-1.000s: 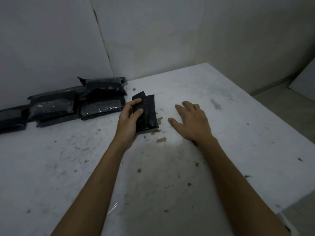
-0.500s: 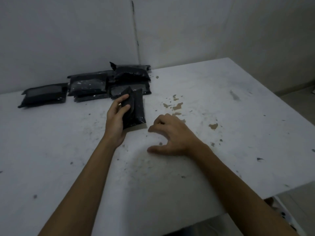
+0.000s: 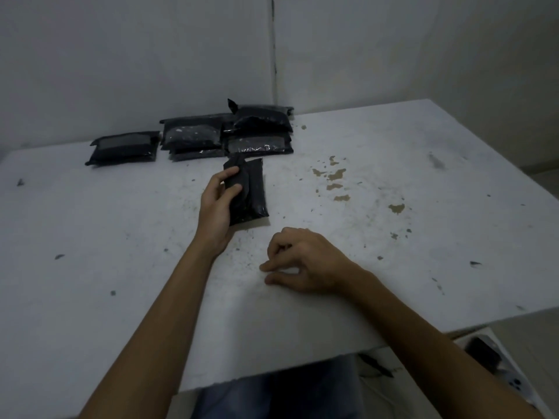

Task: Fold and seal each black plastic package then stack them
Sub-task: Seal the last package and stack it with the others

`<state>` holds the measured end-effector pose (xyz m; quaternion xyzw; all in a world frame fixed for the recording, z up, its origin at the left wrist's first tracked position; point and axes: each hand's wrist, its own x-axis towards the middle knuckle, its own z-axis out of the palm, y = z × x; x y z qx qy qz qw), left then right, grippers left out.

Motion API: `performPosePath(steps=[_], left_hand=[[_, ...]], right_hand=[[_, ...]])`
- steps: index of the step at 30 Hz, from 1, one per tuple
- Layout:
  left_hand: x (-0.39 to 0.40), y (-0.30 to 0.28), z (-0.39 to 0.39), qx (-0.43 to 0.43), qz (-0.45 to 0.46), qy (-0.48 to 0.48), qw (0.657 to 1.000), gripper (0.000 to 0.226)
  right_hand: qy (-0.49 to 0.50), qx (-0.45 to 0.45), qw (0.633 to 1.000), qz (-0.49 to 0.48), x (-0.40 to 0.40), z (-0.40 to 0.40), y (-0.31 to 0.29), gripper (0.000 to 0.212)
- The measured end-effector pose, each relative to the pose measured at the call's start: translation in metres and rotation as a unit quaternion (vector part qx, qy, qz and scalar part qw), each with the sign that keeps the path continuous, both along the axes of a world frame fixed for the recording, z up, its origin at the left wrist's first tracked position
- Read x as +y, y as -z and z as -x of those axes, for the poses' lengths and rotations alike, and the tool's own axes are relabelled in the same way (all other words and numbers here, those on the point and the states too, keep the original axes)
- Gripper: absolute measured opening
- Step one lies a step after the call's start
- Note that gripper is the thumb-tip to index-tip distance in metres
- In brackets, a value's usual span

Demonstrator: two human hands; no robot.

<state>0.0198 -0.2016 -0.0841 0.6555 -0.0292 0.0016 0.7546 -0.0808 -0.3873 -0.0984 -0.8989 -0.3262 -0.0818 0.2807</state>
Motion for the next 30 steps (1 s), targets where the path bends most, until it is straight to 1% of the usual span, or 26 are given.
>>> performPosePath(steps=[2, 4, 7, 9, 13, 17, 24, 26, 30], left_hand=[[0.0, 0.001, 0.002, -0.002, 0.0, -0.003, 1.0, 0.031], [-0.001, 0.001, 0.002, -0.003, -0.001, -0.005, 1.0, 0.032], [-0.001, 0.001, 0.003, -0.007, -0.006, -0.008, 1.0, 0.032], [-0.002, 0.001, 0.003, -0.009, -0.008, -0.011, 1.0, 0.032], [-0.001, 0.001, 0.004, -0.016, -0.021, -0.014, 1.0, 0.032], [-0.003, 0.001, 0.005, -0.017, -0.026, -0.015, 0.999, 0.032], [-0.002, 0.0, 0.007, -0.019, -0.034, -0.013, 0.999, 0.031], [-0.001, -0.001, 0.007, -0.021, -0.035, -0.014, 0.999, 0.032], [-0.002, -0.001, 0.008, -0.027, -0.04, -0.013, 0.999, 0.032]], right_hand=[[0.007, 0.005, 1.0, -0.016, 0.003, 0.006, 0.0, 0.018], [0.016, 0.025, 0.999, -0.025, 0.004, 0.009, 0.0, 0.015], [0.034, 0.036, 0.999, 0.003, 0.006, 0.01, -0.001, 0.03], [0.036, 0.032, 0.999, 0.013, 0.006, 0.01, -0.002, 0.033], [0.037, 0.033, 0.999, 0.016, 0.008, 0.012, -0.006, 0.022], [0.036, 0.055, 0.998, 0.025, 0.016, 0.012, -0.007, 0.013], [0.084, 0.037, 0.994, 0.052, 0.021, 0.014, -0.008, 0.028], [0.102, 0.039, 0.993, 0.043, 0.026, 0.013, -0.007, 0.026], [0.148, 0.058, 0.987, -0.007, 0.025, 0.01, -0.006, 0.018]])
